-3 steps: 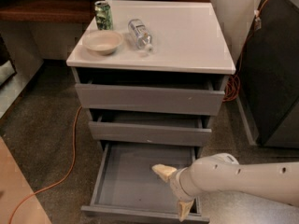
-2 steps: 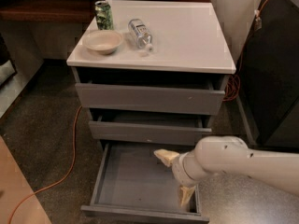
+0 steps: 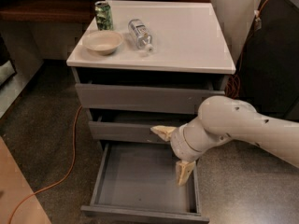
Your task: Place blue plastic bottle into bottom drawer
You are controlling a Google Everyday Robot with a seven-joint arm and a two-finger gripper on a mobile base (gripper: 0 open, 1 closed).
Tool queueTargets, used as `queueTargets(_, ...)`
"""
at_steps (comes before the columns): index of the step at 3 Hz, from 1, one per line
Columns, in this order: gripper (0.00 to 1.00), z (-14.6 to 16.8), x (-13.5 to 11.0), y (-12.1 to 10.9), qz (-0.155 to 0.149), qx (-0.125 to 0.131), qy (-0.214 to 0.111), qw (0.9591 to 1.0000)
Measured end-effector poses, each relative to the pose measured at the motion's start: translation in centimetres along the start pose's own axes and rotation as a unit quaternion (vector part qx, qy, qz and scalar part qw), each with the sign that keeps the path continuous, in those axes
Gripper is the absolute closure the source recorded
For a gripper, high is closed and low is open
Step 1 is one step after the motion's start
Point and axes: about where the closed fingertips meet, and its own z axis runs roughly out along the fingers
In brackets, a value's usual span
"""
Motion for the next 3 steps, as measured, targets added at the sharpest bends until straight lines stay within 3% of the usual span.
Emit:
queueTargets(1, 0.00, -1.72, -1.50, -2.03, -0.005, 0.000, -0.043, 0.9991)
queueTargets(2, 0.00, -2.23, -1.86, -2.52, -0.007, 0.000, -0.048, 0.9988)
queueTargets(3, 0.00, -2.08, -1.54, -2.76, 0.013, 0.006, -0.048, 0.9988)
